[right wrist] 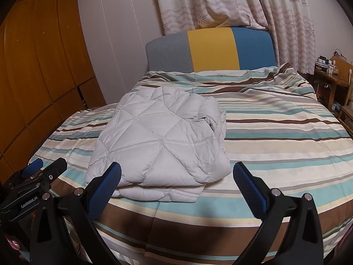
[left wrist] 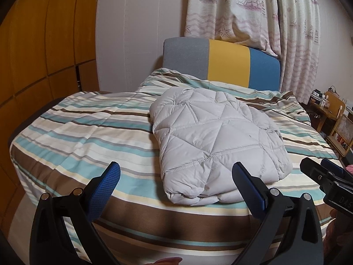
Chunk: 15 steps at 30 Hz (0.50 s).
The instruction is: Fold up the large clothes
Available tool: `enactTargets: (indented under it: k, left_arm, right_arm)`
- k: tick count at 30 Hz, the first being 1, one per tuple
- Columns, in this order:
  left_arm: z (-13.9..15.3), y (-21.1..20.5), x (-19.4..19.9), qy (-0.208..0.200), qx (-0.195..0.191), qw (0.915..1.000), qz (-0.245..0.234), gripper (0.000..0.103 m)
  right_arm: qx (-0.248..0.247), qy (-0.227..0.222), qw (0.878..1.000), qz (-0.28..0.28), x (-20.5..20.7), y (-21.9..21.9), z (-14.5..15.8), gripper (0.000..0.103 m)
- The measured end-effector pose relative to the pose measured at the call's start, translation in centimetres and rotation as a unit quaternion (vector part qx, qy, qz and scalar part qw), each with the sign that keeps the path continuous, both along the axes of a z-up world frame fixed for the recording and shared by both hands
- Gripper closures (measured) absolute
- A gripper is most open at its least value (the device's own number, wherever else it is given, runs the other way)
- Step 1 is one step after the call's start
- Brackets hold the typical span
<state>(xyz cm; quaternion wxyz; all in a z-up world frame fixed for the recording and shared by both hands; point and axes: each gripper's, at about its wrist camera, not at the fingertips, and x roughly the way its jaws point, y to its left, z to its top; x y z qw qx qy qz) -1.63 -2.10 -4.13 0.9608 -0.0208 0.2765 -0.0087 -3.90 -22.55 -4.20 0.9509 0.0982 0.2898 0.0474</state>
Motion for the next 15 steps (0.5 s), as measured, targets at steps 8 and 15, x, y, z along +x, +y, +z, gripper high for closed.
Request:
enactTargets:
  k: [8,15]
  left_arm:
    - [-0.43,-0.3,0.17,0.008,-0.002,1.0,-0.004,0.003]
    - [-0.59,-0.3,0.29,0.011,-0.003,0.9999,-0.006,0.003]
  right_arm:
    - [0.0,0.002,1.0,0.001,0.01,-0.1,-0.04,0.002]
    - [-0.001,0.005,1.0,0.004,0.18,-0.06,-0.19,0.002]
